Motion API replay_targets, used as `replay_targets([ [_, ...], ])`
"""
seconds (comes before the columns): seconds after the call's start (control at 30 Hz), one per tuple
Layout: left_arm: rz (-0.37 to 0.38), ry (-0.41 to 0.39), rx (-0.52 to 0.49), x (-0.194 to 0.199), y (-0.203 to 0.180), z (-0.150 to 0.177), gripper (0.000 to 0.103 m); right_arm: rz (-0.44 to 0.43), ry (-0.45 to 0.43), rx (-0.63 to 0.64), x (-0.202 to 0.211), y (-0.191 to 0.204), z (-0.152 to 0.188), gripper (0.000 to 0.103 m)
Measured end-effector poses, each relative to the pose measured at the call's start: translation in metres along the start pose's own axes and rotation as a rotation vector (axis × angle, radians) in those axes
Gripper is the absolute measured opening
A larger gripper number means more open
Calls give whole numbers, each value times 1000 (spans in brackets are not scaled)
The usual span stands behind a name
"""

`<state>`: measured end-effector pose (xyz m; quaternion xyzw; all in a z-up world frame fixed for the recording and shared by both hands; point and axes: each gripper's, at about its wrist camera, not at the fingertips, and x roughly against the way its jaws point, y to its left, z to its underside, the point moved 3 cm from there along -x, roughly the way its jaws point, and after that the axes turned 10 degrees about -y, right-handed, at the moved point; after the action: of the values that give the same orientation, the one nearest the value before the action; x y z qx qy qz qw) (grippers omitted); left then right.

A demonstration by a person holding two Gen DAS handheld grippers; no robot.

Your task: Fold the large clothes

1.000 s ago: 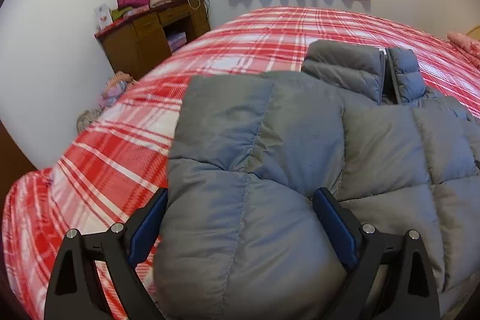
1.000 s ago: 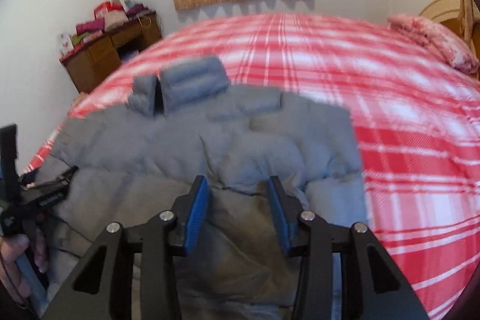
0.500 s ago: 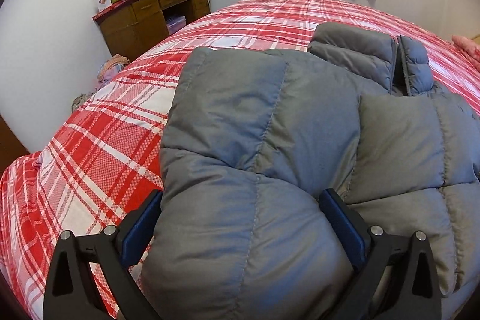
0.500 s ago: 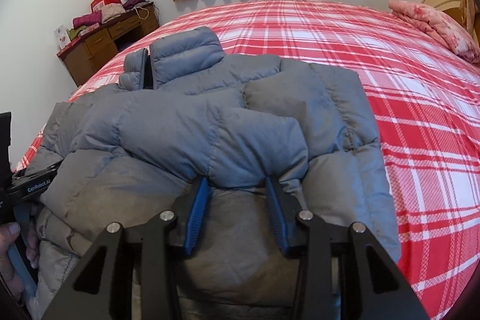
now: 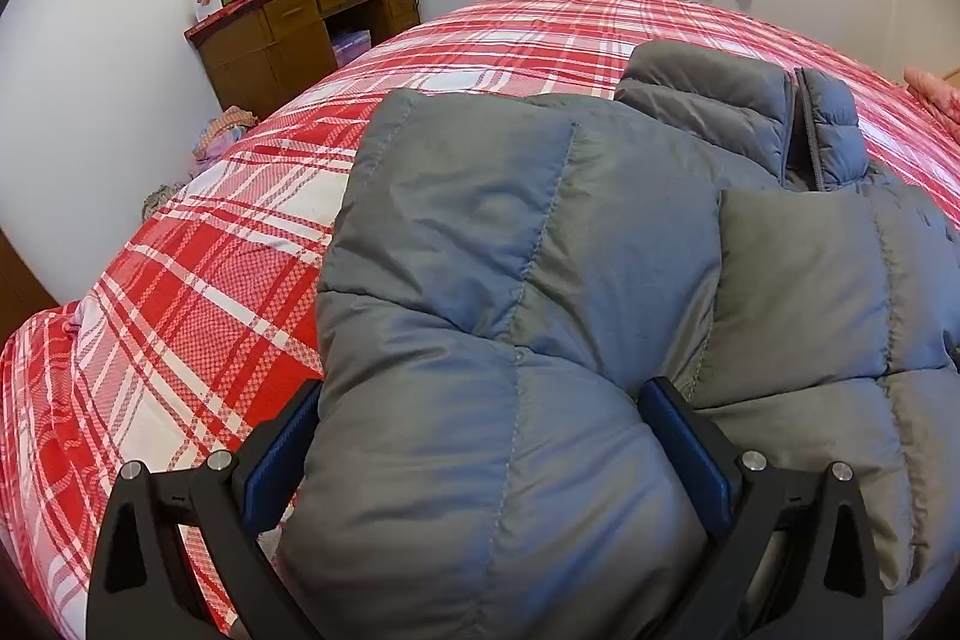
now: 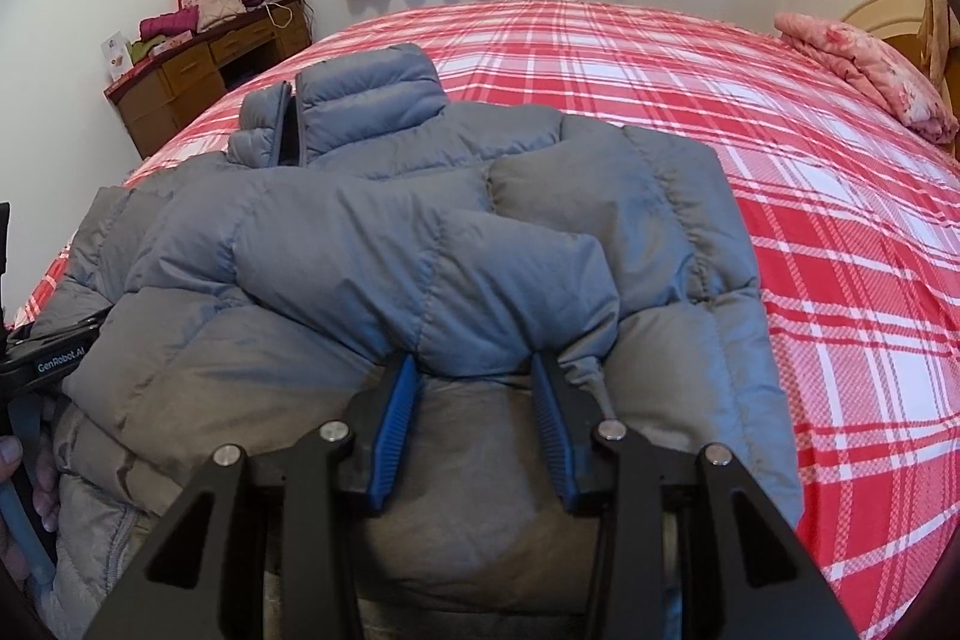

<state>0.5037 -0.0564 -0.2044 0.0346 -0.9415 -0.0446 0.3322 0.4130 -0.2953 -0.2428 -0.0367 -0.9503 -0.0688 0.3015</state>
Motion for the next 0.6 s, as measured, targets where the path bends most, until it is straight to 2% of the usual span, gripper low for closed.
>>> replay_targets([
  [0.6, -1, -1, -4, 0, 3, -1, 102, 26, 1, 29, -2, 4, 1, 43],
])
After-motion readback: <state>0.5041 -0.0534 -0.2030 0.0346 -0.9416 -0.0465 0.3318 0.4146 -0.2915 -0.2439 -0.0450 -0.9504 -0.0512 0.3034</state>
